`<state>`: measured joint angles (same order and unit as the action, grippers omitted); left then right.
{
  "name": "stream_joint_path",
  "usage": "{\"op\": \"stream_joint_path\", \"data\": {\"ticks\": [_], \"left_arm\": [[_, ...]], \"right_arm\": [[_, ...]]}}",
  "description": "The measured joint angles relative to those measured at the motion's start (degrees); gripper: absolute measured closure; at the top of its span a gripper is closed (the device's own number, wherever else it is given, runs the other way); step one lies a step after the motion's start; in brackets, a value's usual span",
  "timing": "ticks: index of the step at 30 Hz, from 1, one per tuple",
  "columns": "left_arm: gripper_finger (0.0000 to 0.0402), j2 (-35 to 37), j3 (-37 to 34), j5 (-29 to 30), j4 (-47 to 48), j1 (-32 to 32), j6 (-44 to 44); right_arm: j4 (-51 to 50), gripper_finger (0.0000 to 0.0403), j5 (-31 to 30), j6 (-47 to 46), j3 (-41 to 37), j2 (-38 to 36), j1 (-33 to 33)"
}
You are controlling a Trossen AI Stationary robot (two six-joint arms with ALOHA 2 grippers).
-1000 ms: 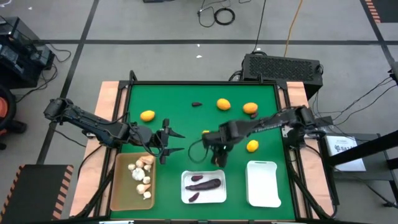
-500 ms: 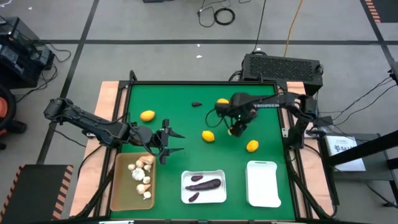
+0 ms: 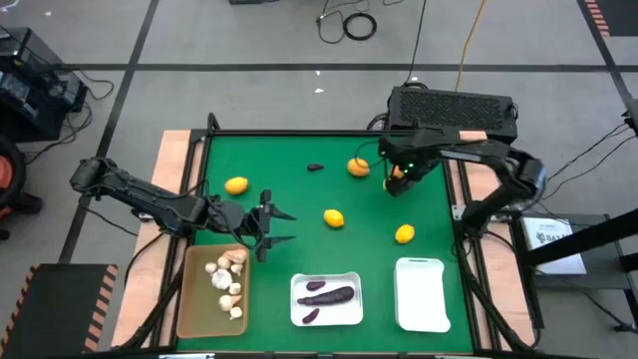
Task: Sort produce into baskets
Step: Put the eggplant into the left white bin
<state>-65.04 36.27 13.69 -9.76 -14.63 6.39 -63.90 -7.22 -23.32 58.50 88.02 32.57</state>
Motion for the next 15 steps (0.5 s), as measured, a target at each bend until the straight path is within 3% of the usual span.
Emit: {"op": "stream_joint_path", "data": {"ticks": [6, 15], "left_arm": [[0.0174, 0.00, 0.00, 0.00, 0.22, 0.00, -0.08], [0.0174, 0.00, 0.00, 0.00, -0.04, 0.00, -0.08]], "right_arm": [[11.25, 0.0053, 1.48, -4.22, -9.23, -7.74, 3.72], [25.20, 0.0050, 1.11, -10.27, -17.69, -8.62, 3.75]]}}
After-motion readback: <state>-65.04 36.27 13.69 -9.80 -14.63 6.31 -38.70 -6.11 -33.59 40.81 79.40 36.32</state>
